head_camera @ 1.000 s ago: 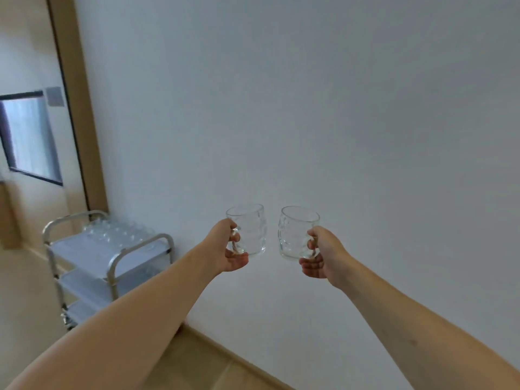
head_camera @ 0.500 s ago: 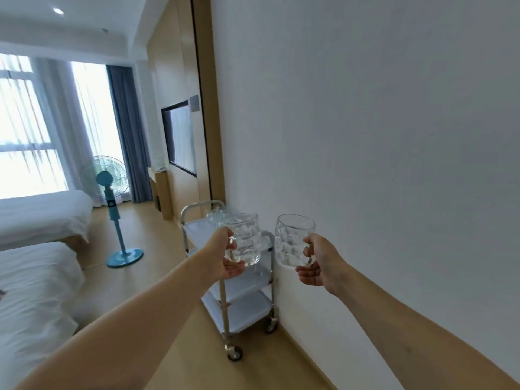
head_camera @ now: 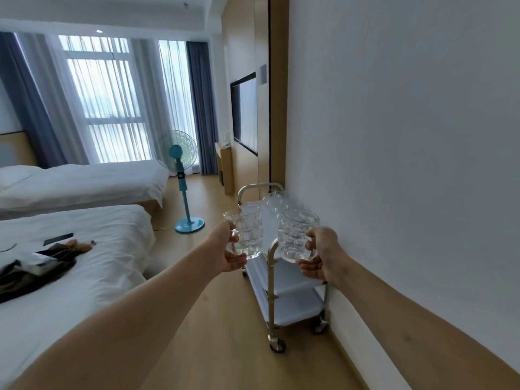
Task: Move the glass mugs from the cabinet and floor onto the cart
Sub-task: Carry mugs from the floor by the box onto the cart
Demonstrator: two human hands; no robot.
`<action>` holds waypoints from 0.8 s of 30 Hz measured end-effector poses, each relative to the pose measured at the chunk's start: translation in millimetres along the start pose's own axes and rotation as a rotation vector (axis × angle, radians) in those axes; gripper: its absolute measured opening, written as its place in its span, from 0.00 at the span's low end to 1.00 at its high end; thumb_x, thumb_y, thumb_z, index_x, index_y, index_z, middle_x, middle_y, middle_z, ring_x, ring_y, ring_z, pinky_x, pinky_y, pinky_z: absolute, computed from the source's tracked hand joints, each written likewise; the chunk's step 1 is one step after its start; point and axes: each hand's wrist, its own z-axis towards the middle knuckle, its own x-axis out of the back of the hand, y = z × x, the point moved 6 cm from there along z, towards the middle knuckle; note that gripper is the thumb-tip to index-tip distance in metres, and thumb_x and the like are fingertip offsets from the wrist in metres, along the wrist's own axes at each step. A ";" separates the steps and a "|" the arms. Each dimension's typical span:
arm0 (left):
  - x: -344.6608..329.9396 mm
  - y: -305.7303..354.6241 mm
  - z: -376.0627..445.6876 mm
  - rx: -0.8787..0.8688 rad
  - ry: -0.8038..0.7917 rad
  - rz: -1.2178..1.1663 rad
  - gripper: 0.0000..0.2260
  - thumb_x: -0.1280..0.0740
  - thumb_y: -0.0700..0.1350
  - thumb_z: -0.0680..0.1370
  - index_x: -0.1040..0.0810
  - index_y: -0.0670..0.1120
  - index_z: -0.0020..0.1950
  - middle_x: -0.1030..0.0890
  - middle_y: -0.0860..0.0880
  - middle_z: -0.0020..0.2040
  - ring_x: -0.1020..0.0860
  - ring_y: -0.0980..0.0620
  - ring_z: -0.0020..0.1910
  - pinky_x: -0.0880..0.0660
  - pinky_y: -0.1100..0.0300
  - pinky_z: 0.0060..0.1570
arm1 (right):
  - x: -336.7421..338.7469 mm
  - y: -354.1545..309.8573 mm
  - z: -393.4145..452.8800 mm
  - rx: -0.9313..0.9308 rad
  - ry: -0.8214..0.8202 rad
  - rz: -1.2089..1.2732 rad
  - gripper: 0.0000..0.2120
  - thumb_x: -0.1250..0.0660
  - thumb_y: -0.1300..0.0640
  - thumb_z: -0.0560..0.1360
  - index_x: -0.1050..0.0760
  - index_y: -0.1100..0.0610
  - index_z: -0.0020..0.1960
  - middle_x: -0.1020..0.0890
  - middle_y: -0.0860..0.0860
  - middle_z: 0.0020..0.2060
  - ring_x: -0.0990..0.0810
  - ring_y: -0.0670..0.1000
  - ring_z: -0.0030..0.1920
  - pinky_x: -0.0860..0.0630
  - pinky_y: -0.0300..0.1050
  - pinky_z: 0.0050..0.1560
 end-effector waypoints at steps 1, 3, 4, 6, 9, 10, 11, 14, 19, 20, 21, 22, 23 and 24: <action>6.7 0.6 10.6 0.009 0.010 -0.004 0.11 0.40 0.50 0.78 0.29 0.42 0.45 0.23 0.33 0.52 0.22 0.39 0.48 0.21 0.48 0.54 | -9.8 1.3 11.4 -0.008 -0.017 -0.007 0.14 0.40 0.46 0.78 0.31 0.56 0.41 0.21 0.62 0.40 0.23 0.55 0.32 0.22 0.43 0.31; 19.0 3.6 32.4 0.024 0.020 -0.008 0.11 0.40 0.50 0.79 0.28 0.42 0.46 0.23 0.33 0.51 0.22 0.39 0.48 0.21 0.48 0.55 | -28.2 2.8 32.7 -0.020 -0.032 -0.023 0.14 0.40 0.46 0.78 0.31 0.56 0.42 0.21 0.62 0.39 0.23 0.56 0.34 0.21 0.44 0.33; 25.2 6.7 43.4 0.030 0.023 -0.008 0.11 0.40 0.50 0.79 0.28 0.42 0.47 0.23 0.33 0.51 0.22 0.39 0.47 0.21 0.47 0.54 | -37.2 2.9 42.7 -0.024 -0.031 -0.029 0.14 0.40 0.46 0.78 0.30 0.56 0.42 0.20 0.62 0.39 0.22 0.56 0.34 0.21 0.44 0.33; 37.9 15.2 66.6 0.038 0.023 -0.005 0.12 0.40 0.50 0.79 0.27 0.41 0.48 0.23 0.33 0.50 0.22 0.39 0.47 0.21 0.47 0.52 | -57.0 2.0 60.8 -0.032 -0.028 -0.038 0.14 0.40 0.46 0.78 0.30 0.56 0.42 0.20 0.62 0.38 0.22 0.56 0.35 0.20 0.45 0.35; 57.6 33.0 103.6 0.047 0.013 0.015 0.12 0.40 0.50 0.79 0.27 0.41 0.48 0.23 0.33 0.49 0.22 0.39 0.46 0.20 0.48 0.50 | -90.8 -2.0 88.6 -0.048 -0.016 -0.018 0.14 0.40 0.46 0.78 0.31 0.55 0.40 0.21 0.62 0.38 0.24 0.55 0.32 0.21 0.45 0.33; 62.9 38.4 114.0 0.051 0.011 0.022 0.12 0.40 0.50 0.78 0.27 0.41 0.48 0.23 0.33 0.49 0.22 0.39 0.46 0.20 0.48 0.49 | -100.8 -3.4 95.7 -0.054 -0.012 -0.009 0.14 0.40 0.46 0.78 0.32 0.55 0.40 0.22 0.61 0.38 0.25 0.55 0.31 0.22 0.44 0.32; 69.9 45.5 126.4 0.052 0.003 0.028 0.12 0.40 0.50 0.78 0.27 0.41 0.48 0.23 0.33 0.50 0.21 0.39 0.46 0.19 0.48 0.47 | -113.4 -5.0 104.7 -0.061 -0.007 0.000 0.14 0.41 0.47 0.78 0.32 0.55 0.39 0.23 0.61 0.38 0.26 0.54 0.30 0.23 0.43 0.31; 89.3 62.7 161.0 0.055 -0.027 0.040 0.11 0.40 0.49 0.77 0.27 0.41 0.47 0.23 0.33 0.50 0.21 0.38 0.46 0.19 0.49 0.45 | -148.1 -8.1 128.7 -0.076 0.015 0.008 0.14 0.41 0.47 0.78 0.33 0.55 0.39 0.25 0.61 0.38 0.27 0.54 0.30 0.24 0.42 0.30; 120.6 82.0 208.8 0.071 -0.058 0.062 0.12 0.41 0.50 0.78 0.28 0.41 0.47 0.23 0.34 0.48 0.22 0.39 0.45 0.20 0.49 0.49 | -196.8 -9.9 164.8 -0.082 0.056 0.003 0.13 0.41 0.48 0.78 0.31 0.56 0.41 0.22 0.61 0.36 0.25 0.55 0.30 0.21 0.43 0.30; 125.7 83.7 216.4 0.079 -0.061 0.068 0.12 0.41 0.50 0.78 0.28 0.41 0.48 0.23 0.34 0.48 0.22 0.39 0.45 0.20 0.49 0.49 | -204.5 -8.6 170.0 -0.088 0.064 0.007 0.13 0.41 0.48 0.78 0.31 0.56 0.41 0.22 0.61 0.36 0.24 0.55 0.31 0.21 0.44 0.30; 131.8 86.1 226.3 0.086 -0.065 0.074 0.12 0.41 0.50 0.78 0.28 0.41 0.48 0.24 0.35 0.47 0.22 0.39 0.44 0.20 0.49 0.49 | -214.0 -7.0 176.7 -0.092 0.073 0.015 0.13 0.41 0.48 0.78 0.31 0.56 0.40 0.21 0.61 0.36 0.24 0.55 0.31 0.21 0.44 0.30; 137.1 87.4 236.1 0.091 -0.066 0.078 0.12 0.41 0.50 0.79 0.28 0.41 0.48 0.24 0.35 0.47 0.22 0.39 0.44 0.20 0.49 0.50 | -222.0 -5.4 182.5 -0.094 0.081 0.018 0.13 0.40 0.48 0.78 0.31 0.56 0.40 0.21 0.61 0.36 0.24 0.56 0.32 0.21 0.45 0.30; 141.8 87.6 246.1 0.100 -0.070 0.082 0.12 0.41 0.50 0.79 0.28 0.41 0.48 0.24 0.35 0.47 0.22 0.39 0.44 0.20 0.49 0.50 | -229.5 -2.4 188.5 -0.101 0.089 0.018 0.13 0.40 0.48 0.78 0.31 0.56 0.40 0.21 0.61 0.36 0.24 0.56 0.33 0.21 0.45 0.31; 145.5 87.5 254.7 0.108 -0.073 0.086 0.12 0.41 0.50 0.79 0.27 0.41 0.48 0.24 0.35 0.47 0.22 0.39 0.44 0.20 0.48 0.51 | -236.1 1.0 193.8 -0.112 0.095 0.016 0.13 0.40 0.48 0.78 0.31 0.56 0.40 0.21 0.62 0.37 0.23 0.56 0.33 0.21 0.46 0.31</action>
